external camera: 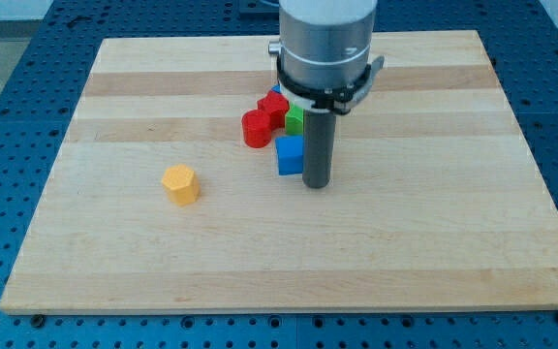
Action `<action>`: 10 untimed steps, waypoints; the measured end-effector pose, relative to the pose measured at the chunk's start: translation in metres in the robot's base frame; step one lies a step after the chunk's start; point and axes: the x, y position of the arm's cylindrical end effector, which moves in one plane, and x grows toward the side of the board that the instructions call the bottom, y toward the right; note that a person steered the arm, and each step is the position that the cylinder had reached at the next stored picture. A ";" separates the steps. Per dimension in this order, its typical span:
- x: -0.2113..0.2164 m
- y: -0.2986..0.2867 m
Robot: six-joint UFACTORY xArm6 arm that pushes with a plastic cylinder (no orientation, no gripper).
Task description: Slide the yellow hexagon closer to the blue cube
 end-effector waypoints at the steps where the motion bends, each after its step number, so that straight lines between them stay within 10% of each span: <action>1: -0.020 -0.008; 4: 0.027 0.002; 7: 0.064 -0.175; 10: 0.028 -0.159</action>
